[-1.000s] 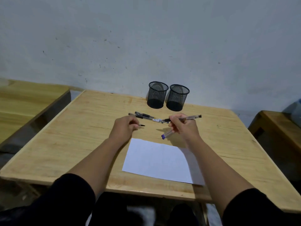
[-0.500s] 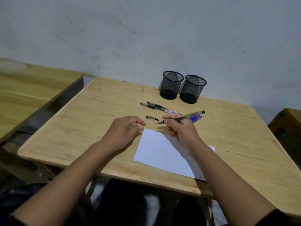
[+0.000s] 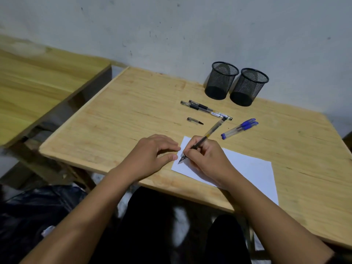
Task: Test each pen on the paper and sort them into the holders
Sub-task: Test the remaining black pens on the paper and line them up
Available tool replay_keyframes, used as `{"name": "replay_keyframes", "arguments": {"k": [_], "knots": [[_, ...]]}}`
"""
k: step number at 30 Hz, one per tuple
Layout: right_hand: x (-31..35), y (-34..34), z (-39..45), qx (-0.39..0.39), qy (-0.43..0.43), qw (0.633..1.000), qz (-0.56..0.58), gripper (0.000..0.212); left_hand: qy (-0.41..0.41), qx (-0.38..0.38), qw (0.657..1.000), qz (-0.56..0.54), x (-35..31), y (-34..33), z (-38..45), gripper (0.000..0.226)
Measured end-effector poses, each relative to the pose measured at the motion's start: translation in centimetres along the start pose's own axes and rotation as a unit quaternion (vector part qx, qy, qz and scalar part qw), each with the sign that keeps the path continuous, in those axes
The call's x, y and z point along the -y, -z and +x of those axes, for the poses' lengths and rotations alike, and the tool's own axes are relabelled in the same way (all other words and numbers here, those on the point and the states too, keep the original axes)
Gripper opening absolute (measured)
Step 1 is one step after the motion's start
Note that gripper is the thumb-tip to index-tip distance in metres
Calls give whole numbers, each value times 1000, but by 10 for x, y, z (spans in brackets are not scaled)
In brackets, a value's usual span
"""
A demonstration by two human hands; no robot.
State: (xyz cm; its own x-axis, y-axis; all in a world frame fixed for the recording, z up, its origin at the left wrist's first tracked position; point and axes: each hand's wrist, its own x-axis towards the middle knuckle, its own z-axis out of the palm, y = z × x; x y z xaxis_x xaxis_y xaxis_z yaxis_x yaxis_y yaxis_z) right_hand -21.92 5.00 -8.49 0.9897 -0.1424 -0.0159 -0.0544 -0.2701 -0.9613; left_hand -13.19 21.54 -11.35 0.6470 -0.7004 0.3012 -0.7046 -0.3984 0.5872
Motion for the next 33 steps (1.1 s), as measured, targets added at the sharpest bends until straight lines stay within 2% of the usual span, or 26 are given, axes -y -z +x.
{"name": "replay_keyframes", "arguments": {"k": [4,10,15,33], "knots": [[-4,-7,0,5,29,998,-54,11,3,-4,1000,-1,3,-1,-1,25],[-4,-8,0,13,54,995,-82,28,-1,-9,1000,-10,3,-3,0,26],[-4,-8,-1,25,43,994,-99,10,0,-6,1000,-10,2,-2,0,25],[-4,-9,-1,11,52,992,-114,16,11,-1,1000,-14,0,-1,0,25]]}}
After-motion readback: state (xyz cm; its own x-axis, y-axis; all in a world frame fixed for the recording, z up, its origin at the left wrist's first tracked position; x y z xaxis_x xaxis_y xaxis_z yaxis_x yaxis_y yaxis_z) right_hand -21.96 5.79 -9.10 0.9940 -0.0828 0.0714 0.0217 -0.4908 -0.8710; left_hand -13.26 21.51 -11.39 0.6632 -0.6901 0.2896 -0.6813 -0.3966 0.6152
